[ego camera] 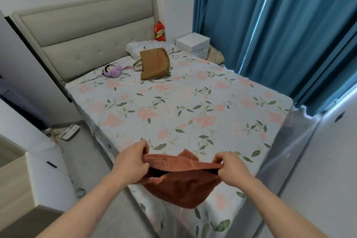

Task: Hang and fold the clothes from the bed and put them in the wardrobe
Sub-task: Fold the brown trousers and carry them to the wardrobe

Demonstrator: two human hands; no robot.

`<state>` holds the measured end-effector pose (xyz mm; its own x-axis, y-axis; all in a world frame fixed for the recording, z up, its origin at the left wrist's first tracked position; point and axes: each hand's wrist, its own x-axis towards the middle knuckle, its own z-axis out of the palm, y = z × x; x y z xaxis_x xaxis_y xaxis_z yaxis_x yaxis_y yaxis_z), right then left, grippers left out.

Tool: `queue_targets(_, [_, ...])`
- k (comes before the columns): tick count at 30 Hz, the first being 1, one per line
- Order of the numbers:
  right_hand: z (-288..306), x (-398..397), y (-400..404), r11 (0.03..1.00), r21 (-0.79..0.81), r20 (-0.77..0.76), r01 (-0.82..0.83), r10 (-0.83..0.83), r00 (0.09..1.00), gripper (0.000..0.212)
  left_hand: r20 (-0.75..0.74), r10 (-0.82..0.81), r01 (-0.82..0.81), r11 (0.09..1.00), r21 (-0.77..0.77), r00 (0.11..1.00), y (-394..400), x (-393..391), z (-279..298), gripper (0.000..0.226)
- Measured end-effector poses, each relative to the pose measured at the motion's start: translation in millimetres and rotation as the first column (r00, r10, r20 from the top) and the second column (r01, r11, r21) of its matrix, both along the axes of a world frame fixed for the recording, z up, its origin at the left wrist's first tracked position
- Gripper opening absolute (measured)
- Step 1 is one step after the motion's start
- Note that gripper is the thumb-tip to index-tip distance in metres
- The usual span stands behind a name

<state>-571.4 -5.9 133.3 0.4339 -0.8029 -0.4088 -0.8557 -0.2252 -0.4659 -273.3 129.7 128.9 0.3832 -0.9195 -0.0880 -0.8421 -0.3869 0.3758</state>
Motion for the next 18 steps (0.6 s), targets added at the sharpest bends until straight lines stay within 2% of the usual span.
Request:
queue_targets(2, [-17.1, -2.2, 6.4, 0.998, 0.066, -0.055, 0.022, -0.018, 0.998, 0.019, -0.029, -0.077, 0.081, 0.980, 0.181, 0.997, 10.5, 12.8, -13.8, 0.031])
queue_targets(5, [-40.5, -5.3, 12.9, 0.989, 0.149, -0.078, 0.022, -0.011, 0.997, 0.024, -0.059, -0.168, 0.178, 0.936, 0.304, 0.984, 25.4, 29.8, -37.3, 0.035])
queue_targets(9, [-55.2, 2.7, 17.3, 0.982, 0.153, -0.041, 0.107, -0.101, 0.994, 0.015, -0.140, -0.223, 0.257, 0.914, 0.315, 0.965, 24.4, 57.2, -56.1, 0.024])
queue_targets(11, [-56.5, 16.2, 22.1, 0.972, 0.135, -0.032, 0.194, -0.191, 0.981, 0.019, -0.147, -0.257, 0.290, 0.909, 0.298, 0.955, 13.8, 74.3, -62.5, 0.015])
queue_targets(15, [-58.7, 63.2, 36.8, 0.934, 0.096, -0.024, 0.343, -0.343, 0.939, 0.025, -0.070, -0.346, 0.352, 0.895, 0.274, 0.936, -14.4, 119.1, -74.4, 0.005])
queue_targets(18, [-57.9, 104.2, 49.6, 0.901, 0.096, -0.060, 0.423, -0.419, 0.906, 0.028, -0.044, -0.374, 0.370, 0.883, 0.288, 0.926, -29.2, 159.5, -80.8, 0.011])
